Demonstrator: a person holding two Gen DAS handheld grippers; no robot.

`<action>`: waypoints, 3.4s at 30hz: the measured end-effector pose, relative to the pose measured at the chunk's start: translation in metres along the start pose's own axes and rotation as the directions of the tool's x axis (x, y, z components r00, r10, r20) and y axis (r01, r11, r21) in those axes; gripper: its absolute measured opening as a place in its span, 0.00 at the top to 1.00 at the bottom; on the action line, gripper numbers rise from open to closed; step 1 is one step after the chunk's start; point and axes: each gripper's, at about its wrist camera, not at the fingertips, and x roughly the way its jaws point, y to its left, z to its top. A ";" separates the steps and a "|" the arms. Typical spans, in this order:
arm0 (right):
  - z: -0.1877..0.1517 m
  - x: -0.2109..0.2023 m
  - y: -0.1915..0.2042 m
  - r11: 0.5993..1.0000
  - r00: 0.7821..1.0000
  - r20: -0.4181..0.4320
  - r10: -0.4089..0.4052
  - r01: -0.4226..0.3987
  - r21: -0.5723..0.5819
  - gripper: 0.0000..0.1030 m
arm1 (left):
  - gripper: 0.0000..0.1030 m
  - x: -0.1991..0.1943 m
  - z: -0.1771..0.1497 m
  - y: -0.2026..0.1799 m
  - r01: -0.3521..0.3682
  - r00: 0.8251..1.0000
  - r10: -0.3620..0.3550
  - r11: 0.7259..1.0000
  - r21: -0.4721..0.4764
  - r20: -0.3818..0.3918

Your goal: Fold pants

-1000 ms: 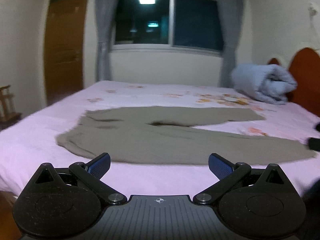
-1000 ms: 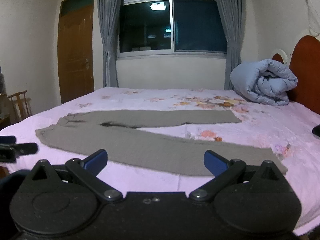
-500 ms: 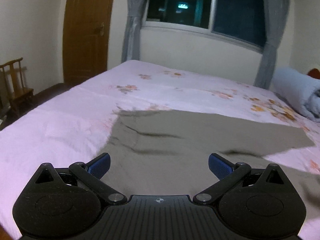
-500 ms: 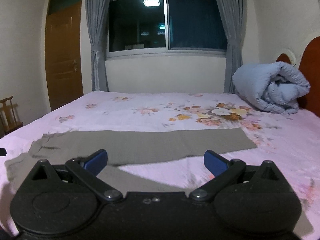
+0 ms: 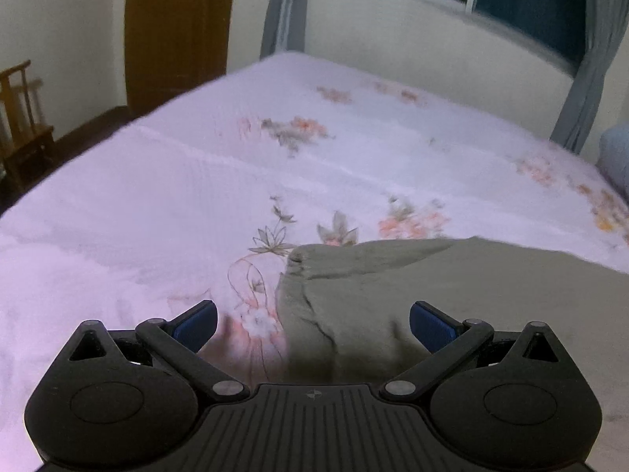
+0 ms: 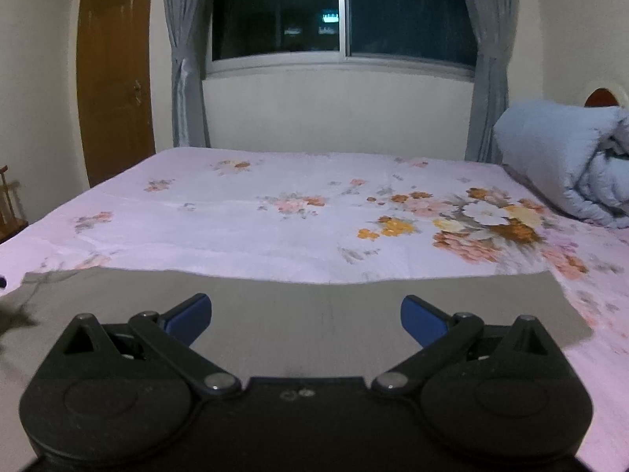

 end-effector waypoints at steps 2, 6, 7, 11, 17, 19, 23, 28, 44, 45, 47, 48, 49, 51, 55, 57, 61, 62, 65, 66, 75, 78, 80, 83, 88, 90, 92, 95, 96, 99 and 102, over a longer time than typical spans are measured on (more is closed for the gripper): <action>0.004 0.023 0.000 1.000 1.000 -0.023 -0.001 0.001 0.002 0.06 | 0.00 0.021 0.001 0.000 -0.004 1.000 0.005 1.000 0.022 -0.030; 0.005 0.059 0.004 1.000 0.998 -0.060 0.011 -0.010 0.013 0.05 | 0.00 0.056 0.008 -0.001 0.020 0.998 -0.018 0.999 0.040 -0.053; 0.005 0.065 0.006 1.000 0.998 -0.067 0.014 -0.013 0.015 0.05 | 0.00 0.062 0.011 -0.003 0.027 0.998 -0.024 0.998 0.055 -0.051; 0.001 0.077 0.009 0.999 0.996 -0.085 0.035 -0.033 0.025 0.06 | 0.02 0.075 0.017 -0.009 0.029 0.998 -0.025 0.998 0.064 -0.060; 0.003 0.083 0.010 0.999 0.995 -0.090 0.048 -0.047 0.016 0.05 | 0.72 0.064 0.020 -0.012 0.115 0.993 -0.114 0.992 0.044 -0.035; 0.006 0.088 0.008 0.998 0.993 -0.102 0.060 -0.058 0.018 0.05 | 0.77 0.049 0.021 -0.010 0.149 0.988 -0.150 0.989 0.013 0.022; 0.013 0.101 0.009 0.993 0.988 -0.106 0.114 -0.116 -0.012 0.05 | 0.89 0.009 0.029 0.006 0.234 0.963 -0.221 0.970 -0.070 0.151; 0.015 0.127 0.022 0.967 0.967 -0.151 0.205 -0.224 -0.121 0.08 | 0.89 -0.021 0.035 0.017 0.303 0.940 -0.286 0.951 -0.065 0.187; 0.004 0.154 0.024 0.946 0.948 -0.201 0.247 -0.281 -0.160 0.09 | 0.89 -0.036 0.030 0.021 0.341 0.923 -0.319 0.937 -0.071 0.215; 0.006 0.156 0.025 0.941 0.946 -0.203 0.255 -0.291 -0.175 0.09 | 0.89 -0.040 0.030 0.022 0.346 0.920 -0.324 0.935 -0.071 0.222; 0.008 0.161 0.025 0.935 0.945 -0.203 0.255 -0.295 -0.199 0.09 | 0.89 -0.047 0.032 0.024 0.358 0.914 -0.330 0.930 -0.086 0.235; 0.008 0.164 0.025 0.933 0.946 -0.206 0.251 -0.293 -0.209 0.09 | 0.89 -0.049 0.033 0.027 0.369 0.910 -0.338 0.924 -0.098 0.241; 0.010 0.168 0.025 0.931 0.946 -0.212 0.246 -0.292 -0.219 0.09 | 0.89 -0.053 0.034 0.028 0.378 0.905 -0.341 0.919 -0.112 0.253; 0.012 0.172 0.025 0.922 0.938 -0.223 0.265 -0.314 -0.227 0.10 | 0.89 -0.059 0.036 0.030 0.392 0.897 -0.351 0.912 -0.117 0.267; 0.012 0.176 0.030 0.882 0.915 -0.257 0.312 -0.380 -0.281 0.24 | 0.89 -0.069 0.039 0.029 0.411 0.887 -0.374 0.906 -0.096 0.271; 0.011 0.179 0.035 0.853 0.902 -0.292 0.318 -0.407 -0.327 0.46 | 0.89 -0.070 0.040 0.029 0.418 0.885 -0.383 0.904 -0.091 0.264; 0.015 0.174 0.040 0.827 0.897 -0.316 0.310 -0.418 -0.376 1.00 | 0.89 -0.071 0.040 0.027 0.410 0.891 -0.377 0.907 -0.091 0.254; 0.016 0.168 0.040 0.822 0.897 -0.313 0.312 -0.420 -0.385 1.00 | 0.89 -0.071 0.041 0.027 0.409 0.891 -0.376 0.908 -0.093 0.254; 0.022 0.148 0.036 0.811 0.897 -0.297 0.328 -0.429 -0.399 1.00 | 0.89 -0.071 0.041 0.029 0.408 0.893 -0.373 0.908 -0.101 0.250; 0.023 0.141 0.034 0.807 0.896 -0.291 0.335 -0.432 -0.402 1.00 | 0.89 -0.071 0.040 0.030 0.406 0.894 -0.372 0.908 -0.104 0.248; 0.042 0.029 0.025 0.779 0.917 -0.206 0.342 -0.400 -0.483 1.00 | 0.89 -0.099 0.026 0.045 0.458 0.865 -0.415 0.882 -0.108 0.282; 0.033 -0.025 0.027 0.764 0.923 -0.194 0.333 -0.385 -0.518 1.00 | 0.89 -0.124 0.011 0.052 0.496 0.842 -0.451 0.862 -0.098 0.295; 0.021 -0.065 0.030 0.769 0.927 -0.184 0.326 -0.373 -0.519 1.00 | 0.89 -0.143 -0.007 0.056 0.524 0.827 -0.480 0.847 -0.093 0.294; -0.008 -0.119 0.037 0.768 0.929 -0.190 0.317 -0.369 -0.524 1.00 | 0.87 -0.162 -0.043 0.068 0.530 0.833 -0.493 0.842 -0.106 0.251; -0.096 -0.168 0.062 0.745 0.918 -0.277 0.283 -0.393 -0.539 1.00 | 0.33 -0.184 -0.118 0.093 0.342 0.938 -0.313 0.904 -0.255 0.148; -0.126 -0.170 0.067 0.778 0.925 -0.294 0.242 -0.366 -0.511 1.00 | 0.32 -0.197 -0.141 0.100 0.302 0.952 -0.272 0.903 -0.307 0.139; -0.132 -0.176 0.062 0.834 0.938 -0.262 0.229 -0.328 -0.444 0.90 | 0.32 -0.213 -0.159 0.106 0.285 0.958 -0.246 0.883 -0.372 0.151; -0.128 -0.184 0.045 0.913 0.947 -0.222 0.234 -0.293 -0.285 0.93 | 0.34 -0.228 -0.177 0.101 0.295 0.955 -0.250 0.857 -0.423 0.160; -0.126 -0.186 0.040 0.931 0.953 -0.207 0.223 -0.271 -0.244 0.93 | 0.43 -0.229 -0.180 0.097 0.311 0.950 -0.266 0.848 -0.430 0.162; -0.121 -0.187 0.018 0.968 0.962 -0.179 0.207 -0.227 -0.102 0.90 | 0.56 -0.218 -0.184 0.078 0.283 0.957 -0.280 0.855 -0.435 0.073; -0.122 -0.184 -0.010 0.974 0.962 -0.162 0.221 -0.209 0.087 0.88 | 0.56 -0.197 -0.184 0.067 0.258 0.959 -0.282 0.850 -0.459 0.016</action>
